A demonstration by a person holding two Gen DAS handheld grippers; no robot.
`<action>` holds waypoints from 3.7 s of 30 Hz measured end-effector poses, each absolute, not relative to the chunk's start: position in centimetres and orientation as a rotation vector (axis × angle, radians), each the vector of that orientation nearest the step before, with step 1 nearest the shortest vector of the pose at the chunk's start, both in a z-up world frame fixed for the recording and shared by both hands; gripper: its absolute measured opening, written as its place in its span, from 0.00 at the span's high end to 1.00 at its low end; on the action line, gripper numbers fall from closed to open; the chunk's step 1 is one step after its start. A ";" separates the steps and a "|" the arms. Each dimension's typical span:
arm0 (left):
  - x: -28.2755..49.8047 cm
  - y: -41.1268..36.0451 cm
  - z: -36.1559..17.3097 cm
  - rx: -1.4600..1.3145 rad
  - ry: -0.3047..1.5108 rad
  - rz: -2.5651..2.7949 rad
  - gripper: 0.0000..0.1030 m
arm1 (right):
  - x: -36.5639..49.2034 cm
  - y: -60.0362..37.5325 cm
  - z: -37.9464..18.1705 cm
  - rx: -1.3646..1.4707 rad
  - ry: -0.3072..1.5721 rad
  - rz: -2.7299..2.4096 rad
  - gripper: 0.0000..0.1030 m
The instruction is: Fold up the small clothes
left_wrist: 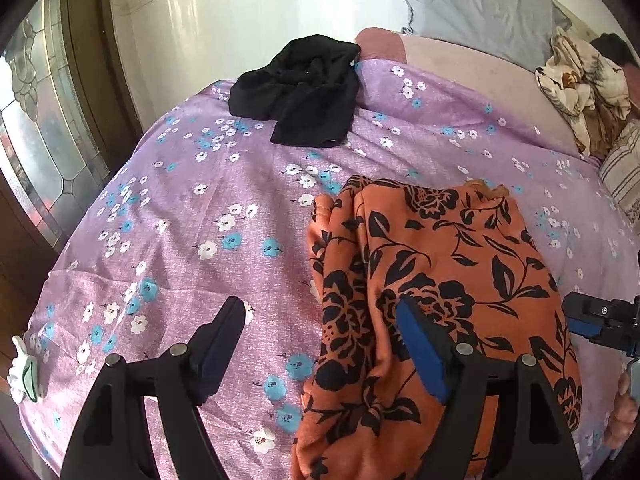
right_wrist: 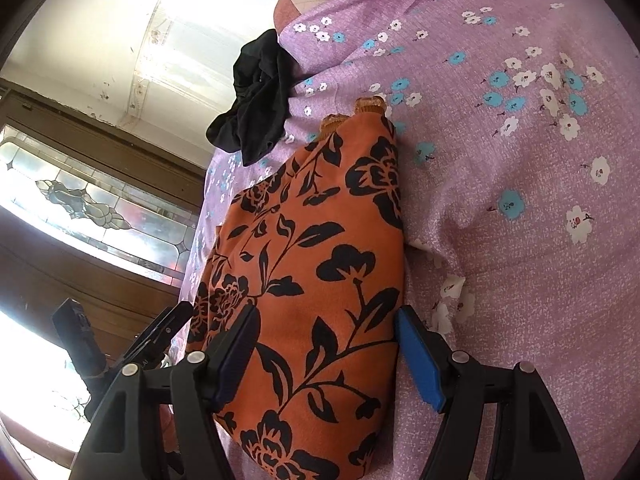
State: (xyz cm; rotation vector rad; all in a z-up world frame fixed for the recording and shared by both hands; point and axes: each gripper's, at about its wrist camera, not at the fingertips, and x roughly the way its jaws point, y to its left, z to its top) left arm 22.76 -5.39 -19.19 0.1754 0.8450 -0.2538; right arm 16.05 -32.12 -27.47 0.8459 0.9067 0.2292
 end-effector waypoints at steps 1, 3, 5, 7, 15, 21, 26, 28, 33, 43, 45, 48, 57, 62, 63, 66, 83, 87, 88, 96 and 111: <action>22.7 -5.5 -19.2 0.178 0.845 -0.253 0.23 | 16.1 -32.2 -27.5 0.845 0.907 0.231 0.29; 22.7 -5.7 -19.2 0.181 0.844 -0.253 0.23 | 16.0 -32.1 -27.5 0.842 0.906 0.229 0.29; 22.7 -5.7 -19.2 0.184 0.841 -0.251 0.23 | 16.0 -32.0 -27.5 0.841 0.905 0.228 0.29; 22.7 -5.8 -19.2 0.187 0.841 -0.250 0.23 | 16.0 -32.0 -27.4 0.841 0.904 0.227 0.29; 22.5 -6.3 -19.2 0.204 0.836 -0.252 0.23 | 16.0 -31.9 -27.4 0.837 0.898 0.225 0.29; 22.5 -6.7 -19.4 0.217 0.837 -0.255 0.23 | 16.0 -31.9 -27.4 0.838 0.897 0.225 0.29; 22.6 -6.9 -19.7 0.221 0.848 -0.255 0.23 | 16.0 -31.9 -27.4 0.838 0.897 0.226 0.28; 22.6 -7.0 -19.8 0.223 0.853 -0.258 0.23 | 16.0 -31.9 -27.4 0.837 0.897 0.227 0.28; 22.7 -7.3 -20.2 0.227 0.863 -0.258 0.23 | 16.0 -31.9 -27.4 0.838 0.897 0.227 0.28; 22.9 -7.4 -20.6 0.233 0.882 -0.250 0.23 | 16.0 -31.9 -27.4 0.837 0.897 0.228 0.28; 23.0 -7.4 -20.7 0.234 0.887 -0.249 0.23 | 16.0 -31.9 -27.4 0.837 0.897 0.228 0.28; 23.2 -7.4 -21.0 0.230 0.901 -0.253 0.23 | 16.0 -31.9 -27.4 0.836 0.898 0.229 0.28; 24.7 -6.6 -22.7 0.104 1.044 -0.345 0.23 | 16.0 -31.9 -27.4 0.839 0.896 0.229 0.28; 26.1 -4.7 -23.8 -0.099 1.167 -0.438 0.23 | 15.9 -32.1 -27.6 0.869 0.888 0.233 0.28; 26.3 -4.3 -24.3 -0.155 1.197 -0.457 0.23 | 16.0 -32.3 -27.6 0.877 0.886 0.234 0.27; 26.5 -3.8 -24.7 -0.206 1.213 -0.477 0.23 | 16.2 -32.4 -27.9 0.893 0.885 0.233 0.26; 26.4 -5.6 -25.0 -0.170 1.195 -0.539 0.30 | 18.2 -28.7 -28.6 0.680 0.872 0.220 0.40; 26.1 -5.2 -24.3 -0.174 1.159 -0.534 0.53 | 17.7 -28.1 -27.0 0.620 0.811 0.233 0.53; 25.8 -4.8 -24.1 -0.170 1.153 -0.533 0.54 | 17.5 -27.8 -26.4 0.591 0.797 0.229 0.54; 23.8 -7.5 -20.2 -0.134 1.045 -0.602 0.62 | 15.8 -29.8 -23.3 0.598 0.711 0.204 0.56; 17.4 -15.1 -19.7 0.039 1.016 -0.647 0.62 | 9.2 -36.5 -22.4 0.634 0.714 0.153 0.57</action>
